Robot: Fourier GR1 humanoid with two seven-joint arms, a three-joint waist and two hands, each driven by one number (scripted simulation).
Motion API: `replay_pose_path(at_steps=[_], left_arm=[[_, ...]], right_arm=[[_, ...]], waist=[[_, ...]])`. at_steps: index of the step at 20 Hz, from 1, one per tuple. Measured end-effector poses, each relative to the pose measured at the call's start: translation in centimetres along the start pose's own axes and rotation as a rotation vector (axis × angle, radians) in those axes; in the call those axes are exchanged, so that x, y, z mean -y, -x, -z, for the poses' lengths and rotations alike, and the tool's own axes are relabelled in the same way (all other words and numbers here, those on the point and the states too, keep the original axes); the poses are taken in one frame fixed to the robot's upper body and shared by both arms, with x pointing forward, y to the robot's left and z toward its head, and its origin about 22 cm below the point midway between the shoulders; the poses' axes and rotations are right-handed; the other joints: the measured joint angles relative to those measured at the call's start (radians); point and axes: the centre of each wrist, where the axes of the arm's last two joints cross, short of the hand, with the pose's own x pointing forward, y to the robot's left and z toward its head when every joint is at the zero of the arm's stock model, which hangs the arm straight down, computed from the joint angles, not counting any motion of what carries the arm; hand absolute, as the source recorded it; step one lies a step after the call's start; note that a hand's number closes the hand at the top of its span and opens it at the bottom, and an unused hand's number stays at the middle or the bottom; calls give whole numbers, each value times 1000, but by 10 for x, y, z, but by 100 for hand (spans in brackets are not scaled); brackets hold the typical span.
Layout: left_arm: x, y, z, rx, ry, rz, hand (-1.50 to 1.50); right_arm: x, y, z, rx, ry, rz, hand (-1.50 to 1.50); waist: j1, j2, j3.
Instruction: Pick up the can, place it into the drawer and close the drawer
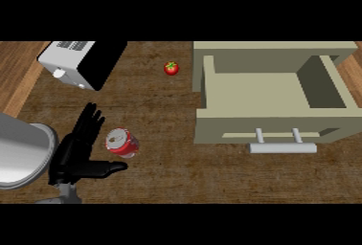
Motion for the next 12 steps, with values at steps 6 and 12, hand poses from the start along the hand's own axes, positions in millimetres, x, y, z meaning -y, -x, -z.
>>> replay_pose_path(at_steps=[6, 12], left_arm=[[-23, 32, 12, -12, -40, 10, -150], [-39, 63, 7, -39, -42, 11, -150]], right_arm=[[-4, -6, -7, 5, -9, -4, -150], [-2, -6, -11, 6, -7, -6, -150]], waist=[[-2, 0, 0], [-2, 0, 0]])
